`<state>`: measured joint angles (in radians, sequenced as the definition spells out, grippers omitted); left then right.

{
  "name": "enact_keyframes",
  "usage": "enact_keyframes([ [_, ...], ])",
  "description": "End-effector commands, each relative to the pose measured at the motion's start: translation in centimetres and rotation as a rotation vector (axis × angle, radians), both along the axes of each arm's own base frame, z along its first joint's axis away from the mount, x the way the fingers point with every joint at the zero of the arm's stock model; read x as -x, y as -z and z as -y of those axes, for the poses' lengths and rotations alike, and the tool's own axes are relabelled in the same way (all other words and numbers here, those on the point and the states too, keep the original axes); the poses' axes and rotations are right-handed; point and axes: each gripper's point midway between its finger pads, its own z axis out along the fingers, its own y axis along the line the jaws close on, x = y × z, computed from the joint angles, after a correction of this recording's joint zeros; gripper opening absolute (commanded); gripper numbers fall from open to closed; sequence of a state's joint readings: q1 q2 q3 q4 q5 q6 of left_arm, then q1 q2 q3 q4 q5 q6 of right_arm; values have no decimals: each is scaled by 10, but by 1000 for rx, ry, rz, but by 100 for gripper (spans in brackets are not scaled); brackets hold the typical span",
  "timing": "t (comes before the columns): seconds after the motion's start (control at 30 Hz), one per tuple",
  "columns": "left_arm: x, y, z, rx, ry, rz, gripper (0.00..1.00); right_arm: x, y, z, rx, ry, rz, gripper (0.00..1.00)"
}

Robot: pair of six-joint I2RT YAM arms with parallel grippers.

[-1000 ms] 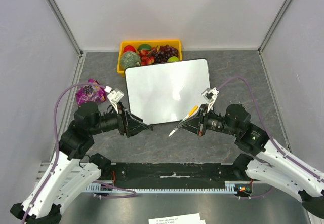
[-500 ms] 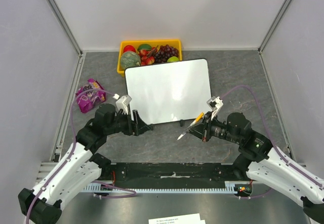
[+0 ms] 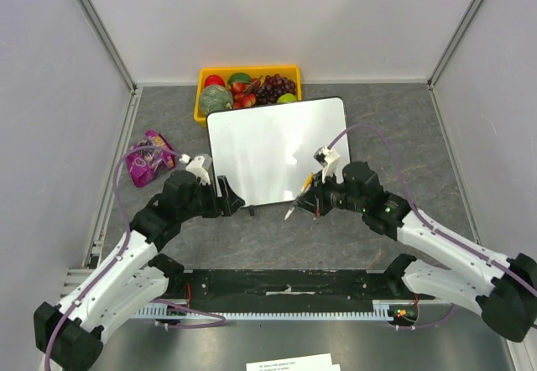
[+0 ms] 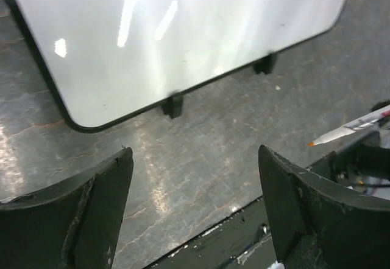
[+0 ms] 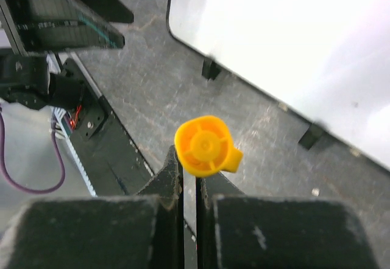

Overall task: Write a sentence on the whiteboard
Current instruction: Pass from the right arm to the left

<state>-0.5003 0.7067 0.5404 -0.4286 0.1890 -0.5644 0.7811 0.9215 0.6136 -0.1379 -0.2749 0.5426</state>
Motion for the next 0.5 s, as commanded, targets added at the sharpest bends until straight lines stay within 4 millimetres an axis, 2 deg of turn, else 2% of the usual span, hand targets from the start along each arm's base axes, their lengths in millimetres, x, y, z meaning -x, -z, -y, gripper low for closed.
enact_keyframes([
  [0.0,-27,-5,-19,-95,-123,18,88,-36,-55,-19,-185,-88,120,0],
  [0.13,-35,-6,-7,-89,-69,2,85,-59,-75,-3,-259,-70,125,0],
  [0.2,-35,1,0,-89,-36,-27,79,-66,-79,4,-272,-53,122,0],
  [0.33,-29,11,24,-42,72,-46,74,-64,-76,5,-286,-68,108,0],
  [0.4,-25,6,44,30,154,-13,74,-58,-73,3,-301,-94,90,0],
  [0.47,-24,-12,64,123,254,50,74,-54,-67,2,-300,-111,70,0],
])
